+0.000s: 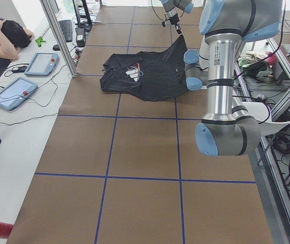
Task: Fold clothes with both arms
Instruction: 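Lift the hem with both grippers and carry it toward the collar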
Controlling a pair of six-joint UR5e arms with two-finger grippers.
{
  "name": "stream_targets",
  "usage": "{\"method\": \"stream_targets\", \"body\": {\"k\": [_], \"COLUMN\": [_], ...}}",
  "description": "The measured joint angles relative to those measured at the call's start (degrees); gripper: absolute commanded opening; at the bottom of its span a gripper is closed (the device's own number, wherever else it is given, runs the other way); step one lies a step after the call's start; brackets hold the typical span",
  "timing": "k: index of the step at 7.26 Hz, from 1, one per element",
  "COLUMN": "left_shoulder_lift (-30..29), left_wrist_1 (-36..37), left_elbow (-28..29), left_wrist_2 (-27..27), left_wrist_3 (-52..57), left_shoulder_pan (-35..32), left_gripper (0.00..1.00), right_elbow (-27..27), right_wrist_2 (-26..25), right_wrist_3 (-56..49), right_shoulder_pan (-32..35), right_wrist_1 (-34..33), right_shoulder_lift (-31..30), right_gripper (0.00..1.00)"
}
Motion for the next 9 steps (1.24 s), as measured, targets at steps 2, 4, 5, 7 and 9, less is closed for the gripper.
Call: {"method": "stream_targets", "body": {"k": [2, 4, 5, 7, 9], "left_shoulder_lift": [-1.4, -4.3, -5.7, -7.4, -10.3], "left_wrist_1": [0.2, 0.2, 0.2, 0.1, -0.2], "left_elbow": [-1.5, -1.4, -1.3, -0.3, 4.6], "left_wrist_2": [-0.8, -3.6, -6.8, -12.9, -16.1], "left_wrist_3": [-0.7, -0.3, 0.1, 2.9, 6.5], "left_shoulder_pan": [-3.0, -12.1, -17.2, -27.0, -34.1], "left_gripper": [0.0, 0.0, 0.0, 0.0, 0.0], "right_elbow": [0.5, -0.2, -1.0, -4.2, -11.6], "right_wrist_2": [1.0, 1.1, 1.0, 1.0, 2.2], "right_wrist_3": [-0.1, -0.2, -0.3, -0.6, -1.0], "right_shoulder_pan": [4.8, 11.6, 14.1, 19.3, 24.7], "right_wrist_1": [0.0, -0.2, -0.2, -0.2, 0.0], "right_shoulder_lift": [1.0, 3.0, 4.5, 8.4, 14.2], "right_gripper": [0.0, 0.0, 0.0, 0.0, 0.0]}}
